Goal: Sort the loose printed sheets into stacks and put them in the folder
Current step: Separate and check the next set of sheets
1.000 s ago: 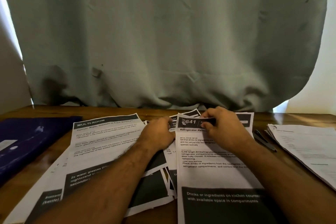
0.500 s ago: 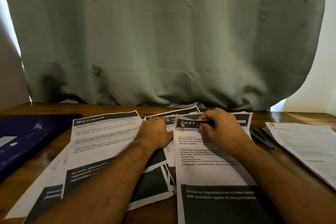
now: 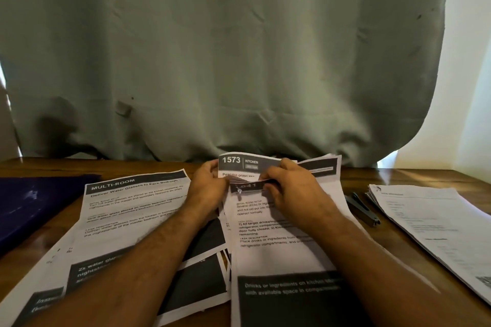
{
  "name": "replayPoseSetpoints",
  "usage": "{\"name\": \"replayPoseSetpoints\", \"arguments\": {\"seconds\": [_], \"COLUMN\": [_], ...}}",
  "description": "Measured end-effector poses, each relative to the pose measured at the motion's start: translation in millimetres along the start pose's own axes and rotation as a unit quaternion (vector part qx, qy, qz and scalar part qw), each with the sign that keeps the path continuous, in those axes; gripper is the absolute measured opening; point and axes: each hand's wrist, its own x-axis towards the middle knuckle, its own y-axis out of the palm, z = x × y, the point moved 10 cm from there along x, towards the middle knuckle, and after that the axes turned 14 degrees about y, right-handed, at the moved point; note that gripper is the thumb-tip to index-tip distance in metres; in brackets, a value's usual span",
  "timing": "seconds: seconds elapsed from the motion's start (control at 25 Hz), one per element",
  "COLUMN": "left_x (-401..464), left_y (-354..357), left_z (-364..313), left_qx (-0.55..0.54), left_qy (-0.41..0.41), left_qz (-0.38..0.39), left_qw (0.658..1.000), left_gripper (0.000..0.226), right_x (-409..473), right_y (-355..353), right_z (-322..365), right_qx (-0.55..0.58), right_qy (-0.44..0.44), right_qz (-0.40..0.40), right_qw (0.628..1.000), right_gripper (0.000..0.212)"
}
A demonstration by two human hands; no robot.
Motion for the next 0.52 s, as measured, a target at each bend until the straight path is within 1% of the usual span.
{"name": "replayPoseSetpoints", "arguments": {"seconds": [0.04, 0.08, 0.2, 0.32, 0.52], "left_x": [-1, 0, 0, 2, 6], "left_y": [-1, -2, -5, -8, -15], "left_z": [3, 7, 15, 17, 22], "left_qx": [-0.053, -0.094, -0.17, -0.201, -0.204], "left_qy": [-0.021, -0.037, -0.075, -0.081, -0.072], "left_qz": [-0.013, -0.024, -0.067, -0.101, -0.134], "left_qw": [0.998, 0.995, 0.98, 0.971, 0.967], "left_gripper": [0.032, 0.024, 0.019, 0.016, 0.014], "right_x": [1, 2, -1, -12, -28], "right_y": [0, 0, 0, -5, -6], "right_z": [5, 8, 14, 20, 31], "right_qx": [0.003, 0.005, 0.018, 0.027, 0.003], "right_qy": [-0.006, -0.011, -0.025, -0.056, -0.123], "right_qz": [0.001, 0.002, -0.006, -0.018, -0.03], "right_qw": [1.0, 1.0, 0.999, 0.998, 0.992], "right_gripper": [0.021, 0.022, 0.022, 0.021, 0.022]}}
